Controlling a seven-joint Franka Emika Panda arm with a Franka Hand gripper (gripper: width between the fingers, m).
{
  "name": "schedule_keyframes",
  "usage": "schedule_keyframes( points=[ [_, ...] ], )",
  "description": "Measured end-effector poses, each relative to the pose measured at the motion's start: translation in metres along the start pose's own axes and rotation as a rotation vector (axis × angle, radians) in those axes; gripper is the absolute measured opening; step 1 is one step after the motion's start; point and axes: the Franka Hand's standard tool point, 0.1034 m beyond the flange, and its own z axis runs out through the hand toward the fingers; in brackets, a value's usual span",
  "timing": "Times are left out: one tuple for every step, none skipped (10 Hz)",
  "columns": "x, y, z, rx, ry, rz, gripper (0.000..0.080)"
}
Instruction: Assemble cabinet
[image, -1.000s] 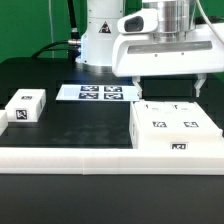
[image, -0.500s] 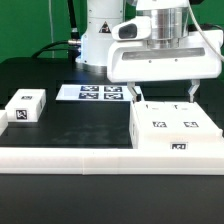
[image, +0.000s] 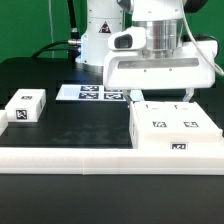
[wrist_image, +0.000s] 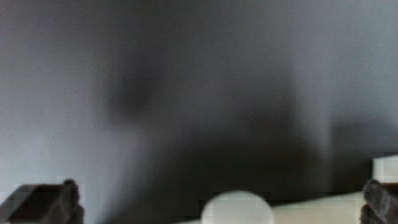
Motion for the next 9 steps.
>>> schedule_keyframes(
  points=[
    [-0.0015, -0.0008, 0.0020, 0.000, -0.004, -0.005, 0.0797],
    [-0.0013, -0.0009, 0.0017, 0.000, -0.004, -0.011, 0.0797],
    [-0.0015, -0.0010, 0.0018, 0.000, -0.004, -0.014, 0.0797],
    [-0.0015, -0.0010, 0.0018, 0.000, -0.004, -0.016, 0.0797],
    [-0.0016, -0.0010, 0.0019, 0.000, -0.004, -0.017, 0.0797],
    [-0.0017, -0.0013, 0.0022, -0.001, -0.004, -0.024, 0.0797],
    [-0.0025, -0.0036, 0.0043, -0.005, -0.006, -0.043, 0.0797],
    [-0.0023, -0.0068, 0.0060, -0.010, -0.005, -0.054, 0.0797],
    [-0.0027, -0.0103, 0.0074, -0.015, -0.005, -0.064, 0.0797]
  ],
)
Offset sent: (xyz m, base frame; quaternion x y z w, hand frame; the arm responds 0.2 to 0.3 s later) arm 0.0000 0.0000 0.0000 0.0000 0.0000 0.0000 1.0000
